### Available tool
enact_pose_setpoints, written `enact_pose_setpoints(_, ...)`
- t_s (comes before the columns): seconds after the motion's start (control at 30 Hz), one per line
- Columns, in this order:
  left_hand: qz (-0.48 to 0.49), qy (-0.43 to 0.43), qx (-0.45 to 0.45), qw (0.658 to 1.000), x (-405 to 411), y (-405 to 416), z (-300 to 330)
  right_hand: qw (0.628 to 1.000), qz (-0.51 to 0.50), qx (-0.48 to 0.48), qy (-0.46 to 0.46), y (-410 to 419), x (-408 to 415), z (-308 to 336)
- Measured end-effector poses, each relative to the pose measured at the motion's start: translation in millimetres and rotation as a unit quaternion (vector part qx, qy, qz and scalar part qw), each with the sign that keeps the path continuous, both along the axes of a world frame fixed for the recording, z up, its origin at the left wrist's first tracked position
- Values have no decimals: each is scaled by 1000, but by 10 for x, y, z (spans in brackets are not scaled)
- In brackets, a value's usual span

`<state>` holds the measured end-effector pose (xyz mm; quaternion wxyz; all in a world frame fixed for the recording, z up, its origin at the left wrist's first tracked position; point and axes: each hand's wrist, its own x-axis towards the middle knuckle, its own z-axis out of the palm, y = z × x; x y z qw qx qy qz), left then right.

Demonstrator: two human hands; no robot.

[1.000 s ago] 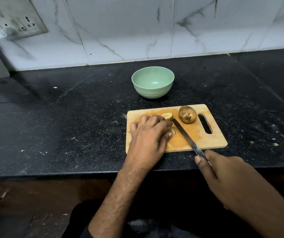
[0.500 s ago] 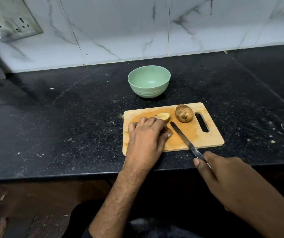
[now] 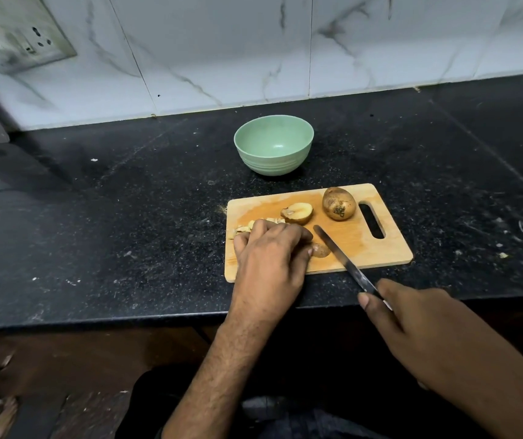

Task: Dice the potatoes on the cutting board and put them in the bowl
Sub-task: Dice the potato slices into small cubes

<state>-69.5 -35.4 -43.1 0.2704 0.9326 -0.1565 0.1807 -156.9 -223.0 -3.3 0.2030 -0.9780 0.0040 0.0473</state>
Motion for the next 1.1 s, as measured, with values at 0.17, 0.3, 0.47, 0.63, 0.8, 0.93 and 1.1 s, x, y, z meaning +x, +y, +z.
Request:
enact_pose_setpoints(0.17, -17, 17, 44, 999, 24, -3, 23, 1000, -3, -8, 6, -12, -13, -6)
enact_pose_setpoints(0.3, -13, 9, 58, 998, 56, -36, 95, 1000, -12, -8, 3, -15, -22, 19)
enact_pose_setpoints(0.47, 6, -4, 46, 999, 79, -46, 159, 1000, -12, -7, 0, -23, -21, 60)
enact_pose_setpoints(0.63, 0, 2, 33, 999, -51, -111, 119, 1000, -16, -11, 2, -11, -31, 55)
enact_pose_setpoints(0.8, -11, 14, 12, 1000, -126, -127, 84, 1000, -18, -10, 7, 12, -69, 40)
enact_pose_setpoints(0.93, -22, 59, -22, 998, -66, -54, 128, 1000, -23, -12, 3, 19, -105, 26)
enact_pose_setpoints(1.1, -40, 120, 5, 992, 20, -5, 169, 1000, -21, -4, 9, 59, -116, 42)
